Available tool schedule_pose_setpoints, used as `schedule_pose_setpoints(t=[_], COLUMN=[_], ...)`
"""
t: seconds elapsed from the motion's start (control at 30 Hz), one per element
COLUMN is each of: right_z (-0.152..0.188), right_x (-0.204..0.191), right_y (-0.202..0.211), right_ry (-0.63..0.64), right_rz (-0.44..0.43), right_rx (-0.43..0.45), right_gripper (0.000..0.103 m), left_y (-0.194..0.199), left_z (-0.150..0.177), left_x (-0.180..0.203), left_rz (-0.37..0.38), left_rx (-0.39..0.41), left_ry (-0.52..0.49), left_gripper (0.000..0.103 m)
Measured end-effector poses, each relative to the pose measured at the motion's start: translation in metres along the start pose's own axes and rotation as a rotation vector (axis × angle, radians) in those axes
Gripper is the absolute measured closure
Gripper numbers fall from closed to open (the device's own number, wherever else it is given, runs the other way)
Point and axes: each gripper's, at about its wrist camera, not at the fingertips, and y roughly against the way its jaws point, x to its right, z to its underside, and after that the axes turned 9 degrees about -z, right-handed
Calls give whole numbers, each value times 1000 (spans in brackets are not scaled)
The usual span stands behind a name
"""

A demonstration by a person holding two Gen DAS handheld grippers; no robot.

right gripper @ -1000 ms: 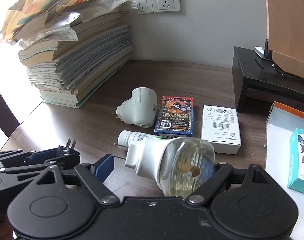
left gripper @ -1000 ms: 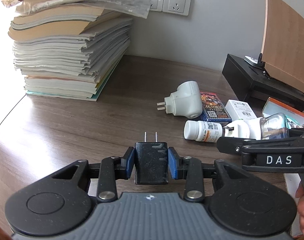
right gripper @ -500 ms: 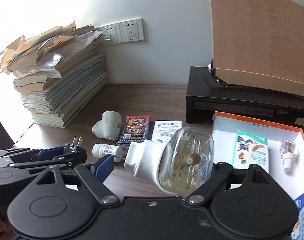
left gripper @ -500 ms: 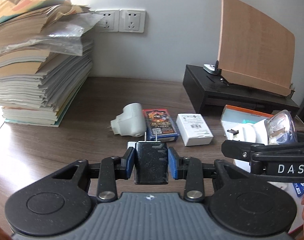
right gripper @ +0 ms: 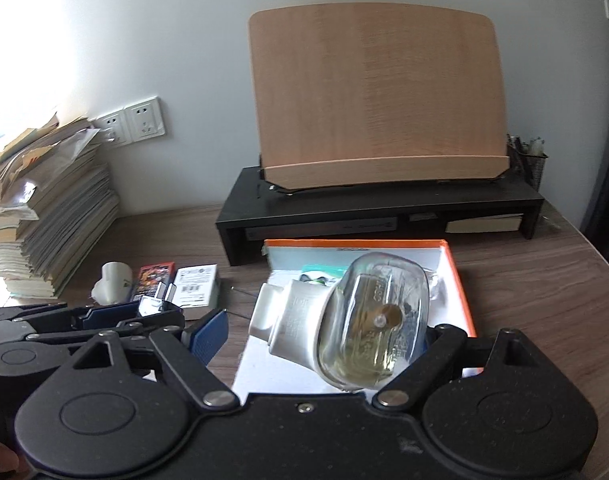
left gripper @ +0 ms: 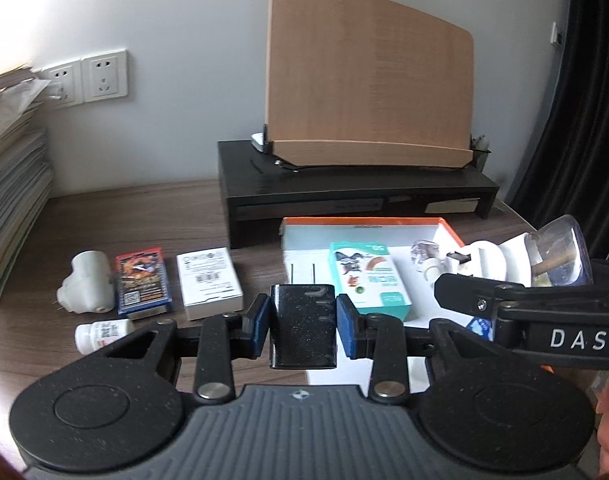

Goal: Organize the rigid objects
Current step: 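Carry the black plug with left tool while right carries the heater over the white box, then lower the black plug into the white box with left tool while right holds the heater above it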

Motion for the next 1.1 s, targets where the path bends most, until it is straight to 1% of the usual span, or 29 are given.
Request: schedule_pose_setpoints(t=[0.2, 0.3, 0.43, 0.6, 0.83, 1.1], right_z=[-4, -8, -11, -16, -25, -27], right_x=[35, 45, 54, 61, 61, 58], right_y=[22, 29, 32, 34, 32, 23], right_ry=[-33, -42, -50, -58, -45, -24], right_rz=[64, 76, 81, 71, 62, 68], right_rx=[33, 43, 52, 55, 51, 28], right_gripper=[2, 2, 2, 2, 2, 2], left_y=[-9, -10, -12, -12, -10, -14], left_z=[-10, -14, -20, -25, -35, -36], left_x=[35, 48, 61, 67, 68, 66], left_rz=[42, 53, 45, 22, -20, -43], left_rx=[-11, -17, -33, -40, -47, -63], left_ry=[-27, -35, -34, -41, -36, -17], left_gripper=[67, 67, 67, 67, 67, 67])
